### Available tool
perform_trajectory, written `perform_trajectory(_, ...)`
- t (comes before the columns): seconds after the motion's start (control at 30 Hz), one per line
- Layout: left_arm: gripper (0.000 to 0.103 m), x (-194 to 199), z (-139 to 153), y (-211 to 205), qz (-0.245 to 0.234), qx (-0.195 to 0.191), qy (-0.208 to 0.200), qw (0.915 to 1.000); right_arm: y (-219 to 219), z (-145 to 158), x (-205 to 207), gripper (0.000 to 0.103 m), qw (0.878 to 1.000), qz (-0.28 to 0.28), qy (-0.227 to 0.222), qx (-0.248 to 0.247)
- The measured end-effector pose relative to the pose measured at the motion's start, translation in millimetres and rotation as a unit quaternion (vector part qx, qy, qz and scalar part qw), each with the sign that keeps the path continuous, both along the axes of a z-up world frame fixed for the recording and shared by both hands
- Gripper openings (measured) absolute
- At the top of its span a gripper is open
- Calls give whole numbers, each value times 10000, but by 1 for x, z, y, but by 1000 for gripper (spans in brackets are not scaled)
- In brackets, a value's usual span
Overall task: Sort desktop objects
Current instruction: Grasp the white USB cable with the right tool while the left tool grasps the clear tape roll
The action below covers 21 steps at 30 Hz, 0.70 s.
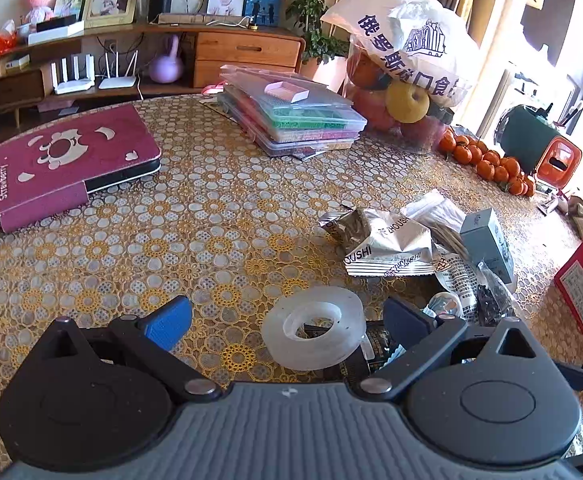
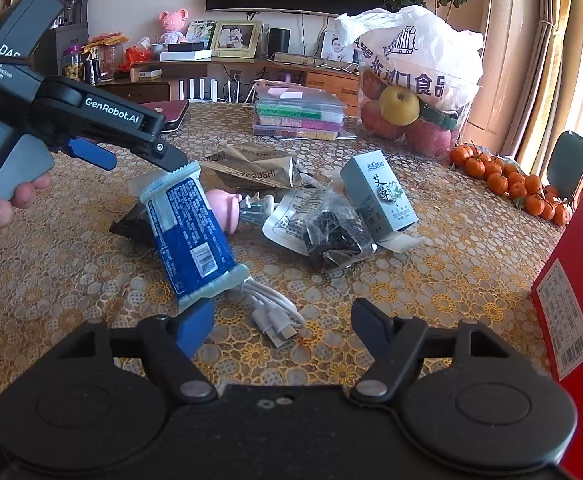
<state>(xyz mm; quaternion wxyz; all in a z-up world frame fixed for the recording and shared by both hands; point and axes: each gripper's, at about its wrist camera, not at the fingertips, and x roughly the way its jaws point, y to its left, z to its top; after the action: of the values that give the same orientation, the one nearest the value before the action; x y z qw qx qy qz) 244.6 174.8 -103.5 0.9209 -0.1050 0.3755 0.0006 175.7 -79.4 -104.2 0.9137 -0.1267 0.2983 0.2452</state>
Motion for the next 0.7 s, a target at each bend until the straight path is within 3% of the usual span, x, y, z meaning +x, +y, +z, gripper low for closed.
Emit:
perform_trajectory(0.27, 102, 11, -9, -2, 41, -45, 146, 9999, 4, -6, 5, 71, 10000, 55, 42, -28)
perform_trajectory(0.47, 91, 13, -14, -3, 47, -92, 211, 9997, 6, -7, 6, 66, 9999, 134, 13, -1)
perform_trajectory(0.7, 80, 12, -16, -5, 52, -32, 176, 9998, 4, -6, 7, 51, 9994, 249, 147, 173)
